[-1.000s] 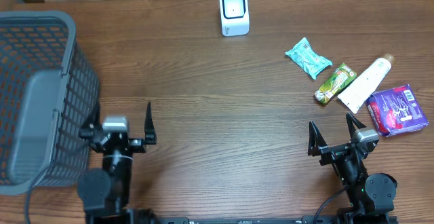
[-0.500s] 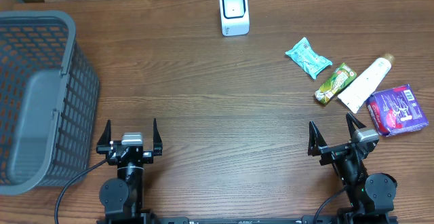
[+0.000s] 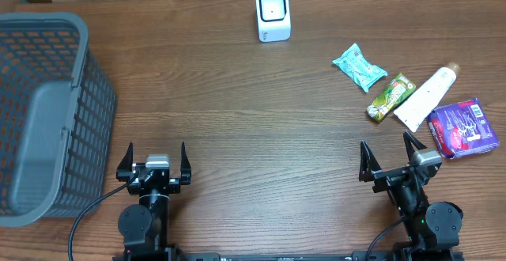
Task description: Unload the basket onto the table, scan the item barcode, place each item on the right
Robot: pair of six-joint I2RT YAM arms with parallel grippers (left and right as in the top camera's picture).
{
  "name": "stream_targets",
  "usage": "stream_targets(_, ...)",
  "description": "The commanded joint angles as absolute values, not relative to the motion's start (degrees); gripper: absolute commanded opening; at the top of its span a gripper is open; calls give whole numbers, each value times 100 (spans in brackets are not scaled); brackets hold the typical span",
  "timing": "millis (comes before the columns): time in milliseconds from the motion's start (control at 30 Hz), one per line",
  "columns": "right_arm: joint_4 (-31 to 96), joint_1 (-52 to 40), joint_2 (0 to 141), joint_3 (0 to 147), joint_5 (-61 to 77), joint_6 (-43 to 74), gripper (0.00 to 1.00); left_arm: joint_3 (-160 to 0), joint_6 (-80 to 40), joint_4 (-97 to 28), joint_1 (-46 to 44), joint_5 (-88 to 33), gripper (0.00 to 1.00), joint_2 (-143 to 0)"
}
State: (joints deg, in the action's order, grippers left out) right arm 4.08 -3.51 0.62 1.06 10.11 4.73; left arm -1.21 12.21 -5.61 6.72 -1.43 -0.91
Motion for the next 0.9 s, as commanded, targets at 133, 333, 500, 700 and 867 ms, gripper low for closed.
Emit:
stream_targets(133, 381, -377, 16, 47, 1011, 515, 100, -80, 1155, -545, 635, -106, 100, -25)
stream_targets(333, 381, -377, 16, 47, 1011, 515, 100, -80, 1155, -545, 635, -106, 100, -25)
stream_targets(500, 381, -377, 16, 47, 1011, 515, 100, -80, 1157, -545, 635, -106, 100, -25)
stream_targets(700, 381, -377, 16, 47, 1011, 515, 100, -80, 1157, -545, 635, -106, 100, -25)
stream_targets(867, 381, -377, 16, 47, 1011, 515, 100, -80, 1157, -545, 635, -106, 100, -25)
